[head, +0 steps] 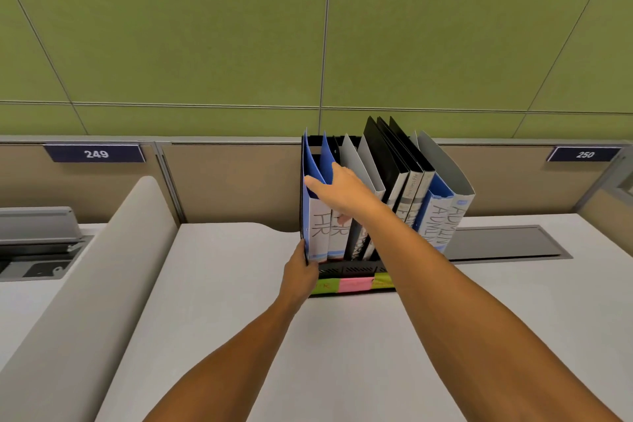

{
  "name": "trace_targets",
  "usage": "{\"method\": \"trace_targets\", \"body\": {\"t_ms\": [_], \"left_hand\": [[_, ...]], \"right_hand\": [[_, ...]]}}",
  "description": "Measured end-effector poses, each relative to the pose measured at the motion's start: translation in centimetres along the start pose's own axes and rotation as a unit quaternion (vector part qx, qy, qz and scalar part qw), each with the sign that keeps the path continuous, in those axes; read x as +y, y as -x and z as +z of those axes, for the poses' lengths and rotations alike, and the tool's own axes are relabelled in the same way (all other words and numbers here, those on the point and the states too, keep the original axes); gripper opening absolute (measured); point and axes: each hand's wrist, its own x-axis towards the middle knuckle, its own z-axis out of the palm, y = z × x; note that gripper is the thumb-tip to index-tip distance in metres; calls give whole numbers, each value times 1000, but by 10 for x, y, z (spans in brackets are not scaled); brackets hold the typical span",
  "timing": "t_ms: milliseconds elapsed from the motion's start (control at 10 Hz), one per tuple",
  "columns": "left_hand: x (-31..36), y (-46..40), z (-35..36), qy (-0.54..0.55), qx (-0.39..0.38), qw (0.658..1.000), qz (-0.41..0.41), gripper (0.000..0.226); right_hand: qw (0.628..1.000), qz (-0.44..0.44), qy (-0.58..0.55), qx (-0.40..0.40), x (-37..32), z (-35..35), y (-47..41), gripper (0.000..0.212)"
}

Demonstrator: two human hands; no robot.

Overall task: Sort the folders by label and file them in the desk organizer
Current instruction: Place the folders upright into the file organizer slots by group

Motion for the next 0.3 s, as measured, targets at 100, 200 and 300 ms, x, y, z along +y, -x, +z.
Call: {"method": "trace_targets", "body": {"t_ms": [100, 200, 300], "left_hand": [[5, 4, 1, 3, 15, 1000, 19, 48], [12, 8, 3, 11, 30, 999, 17, 48], [20, 18, 4, 8, 37, 999, 24, 52]], "right_hand": [[997, -41, -66, 22, 22, 3, 13, 89], [994, -44, -104, 10, 47, 11, 32, 91], [989, -71, -131, 18, 63, 21, 56, 89]]}}
